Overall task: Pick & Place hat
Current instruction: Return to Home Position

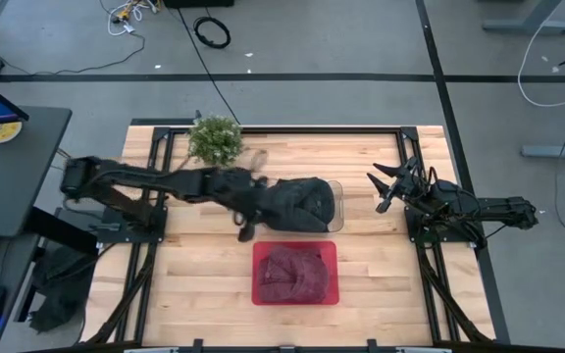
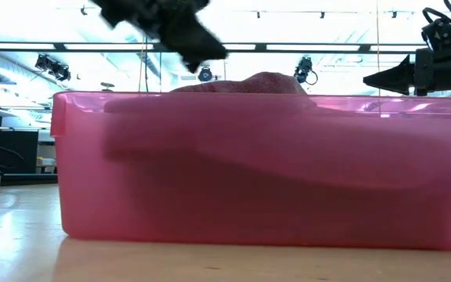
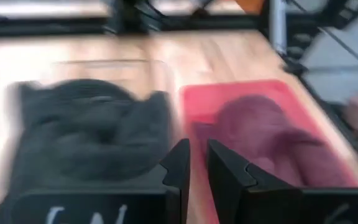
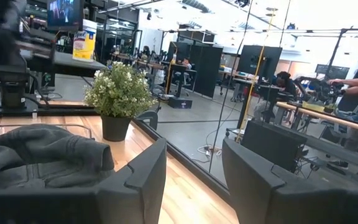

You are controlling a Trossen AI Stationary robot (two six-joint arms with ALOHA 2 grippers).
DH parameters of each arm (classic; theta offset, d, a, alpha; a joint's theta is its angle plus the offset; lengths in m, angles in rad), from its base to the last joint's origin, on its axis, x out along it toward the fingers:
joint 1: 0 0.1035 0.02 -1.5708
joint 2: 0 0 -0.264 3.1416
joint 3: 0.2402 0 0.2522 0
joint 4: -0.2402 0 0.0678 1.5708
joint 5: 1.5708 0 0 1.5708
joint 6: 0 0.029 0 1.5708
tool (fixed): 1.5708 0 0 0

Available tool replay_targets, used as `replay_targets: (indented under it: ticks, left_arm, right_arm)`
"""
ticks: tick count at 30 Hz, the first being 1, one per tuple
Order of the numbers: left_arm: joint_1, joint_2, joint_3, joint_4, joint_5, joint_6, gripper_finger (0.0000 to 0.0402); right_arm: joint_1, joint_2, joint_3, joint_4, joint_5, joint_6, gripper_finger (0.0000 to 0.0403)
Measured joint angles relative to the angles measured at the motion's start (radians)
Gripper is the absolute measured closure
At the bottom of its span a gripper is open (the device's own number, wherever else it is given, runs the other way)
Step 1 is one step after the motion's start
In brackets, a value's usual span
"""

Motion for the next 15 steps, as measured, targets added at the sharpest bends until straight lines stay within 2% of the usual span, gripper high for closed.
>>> replay_targets:
  ticks: [5,9,15]
  left_arm:
    - [0.013,-0.271,-0.32,0.31,-0.154,-0.03,0.0346]
    - [0.012,-0.466,-0.512,0.484,-0.173,-0.012,0.0346]
    - [0.005,-0.732,-0.711,0.58,-0.182,-0.05,0.0346]
  right_arm:
    - [0.0,0.0,0.0,0.003,0.0,0.0,0.0243]
    - [0.0,0.0,0.0,-0.002,-0.002,0.0,0.0243]
    - [0.0,0.0,0.0,-0.002,-0.007,0.0,0.0243]
